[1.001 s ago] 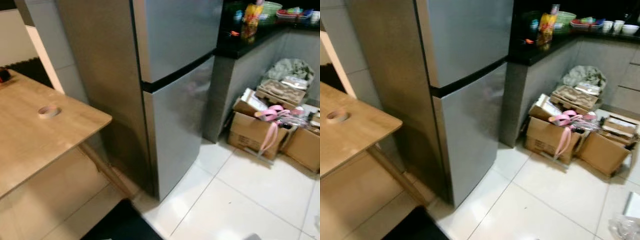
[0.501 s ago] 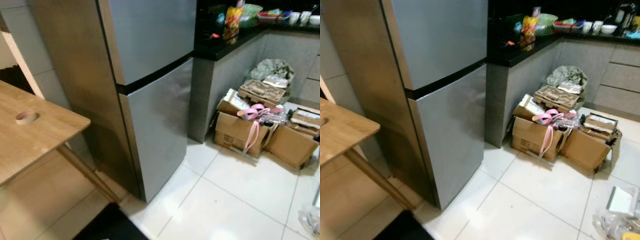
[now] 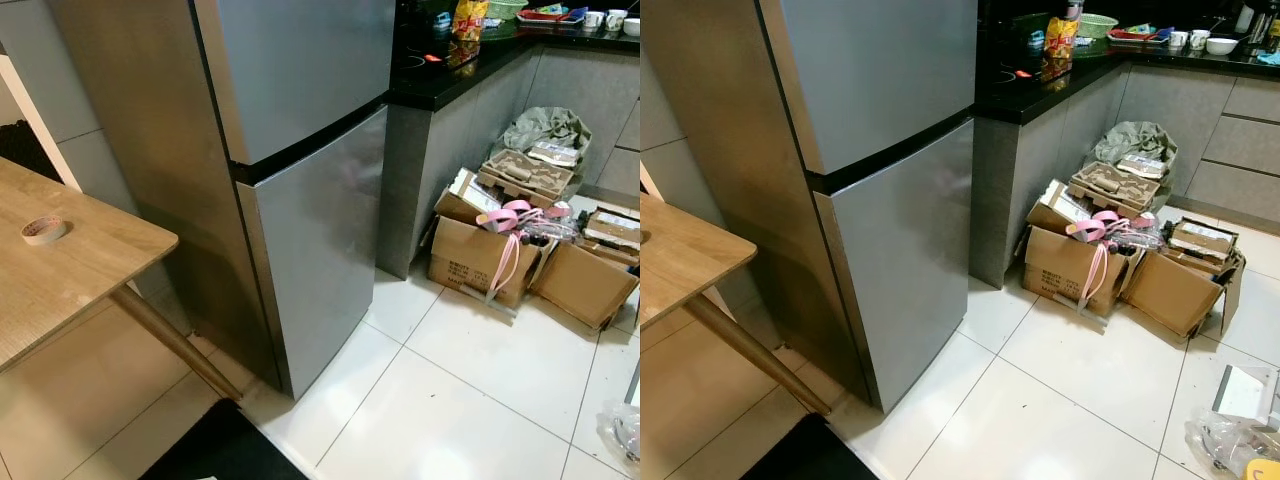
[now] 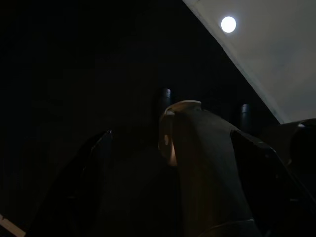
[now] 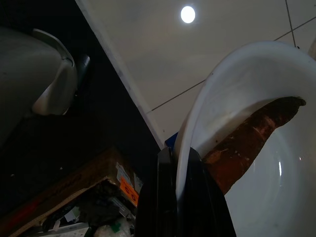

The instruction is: Restocking fridge

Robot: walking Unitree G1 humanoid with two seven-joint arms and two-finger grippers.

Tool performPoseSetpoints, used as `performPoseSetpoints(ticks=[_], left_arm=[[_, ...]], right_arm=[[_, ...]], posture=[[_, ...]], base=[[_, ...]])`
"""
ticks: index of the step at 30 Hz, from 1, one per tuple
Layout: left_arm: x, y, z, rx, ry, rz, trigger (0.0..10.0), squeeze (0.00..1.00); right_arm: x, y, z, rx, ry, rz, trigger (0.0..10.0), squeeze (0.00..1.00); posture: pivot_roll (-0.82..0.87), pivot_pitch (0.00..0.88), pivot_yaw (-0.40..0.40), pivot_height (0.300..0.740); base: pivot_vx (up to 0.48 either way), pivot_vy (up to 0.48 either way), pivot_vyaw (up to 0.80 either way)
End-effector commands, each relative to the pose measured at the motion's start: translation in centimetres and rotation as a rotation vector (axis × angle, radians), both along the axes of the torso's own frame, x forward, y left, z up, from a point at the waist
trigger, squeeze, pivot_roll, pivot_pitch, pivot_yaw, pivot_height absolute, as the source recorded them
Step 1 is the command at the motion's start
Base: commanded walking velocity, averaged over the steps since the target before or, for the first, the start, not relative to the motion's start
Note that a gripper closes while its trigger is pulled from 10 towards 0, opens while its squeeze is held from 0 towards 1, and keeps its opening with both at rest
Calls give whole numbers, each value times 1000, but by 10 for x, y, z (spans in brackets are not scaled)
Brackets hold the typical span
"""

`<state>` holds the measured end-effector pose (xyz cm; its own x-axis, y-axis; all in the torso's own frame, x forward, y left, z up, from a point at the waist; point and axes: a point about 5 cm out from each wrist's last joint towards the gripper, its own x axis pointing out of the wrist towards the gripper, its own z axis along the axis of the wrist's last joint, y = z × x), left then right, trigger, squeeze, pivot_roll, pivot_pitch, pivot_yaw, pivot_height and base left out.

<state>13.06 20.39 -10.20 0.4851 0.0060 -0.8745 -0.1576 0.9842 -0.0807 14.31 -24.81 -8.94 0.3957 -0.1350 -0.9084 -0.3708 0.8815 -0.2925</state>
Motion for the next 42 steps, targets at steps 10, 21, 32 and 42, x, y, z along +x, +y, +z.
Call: performPoseSetpoints(ticks=[10,21,32,42], left_arm=[[-3,-4,-2,-8,5,-17,10000,0],[-4,-7,-2,-11,6,-21,10000,0],[-2,-8,-2,-10,5,-29,10000,0],[-10,9,-1,8,15,-9,10000,0]], right_arm=[[-2,4,-2,22,7,-4,10000,0],[-1,8,-2,38,4,0,10000,0],[-3,8,-3,41,9,2,10000,0],[-5,6,-3,39,14,6,10000,0]], posture=[[-87,0,25,740],[-89,0,23,740],[-89,0,25,740],[-88,0,28,740]], base=[[270,0,0],[283,0,0],[284,0,0],[279,0,0]])
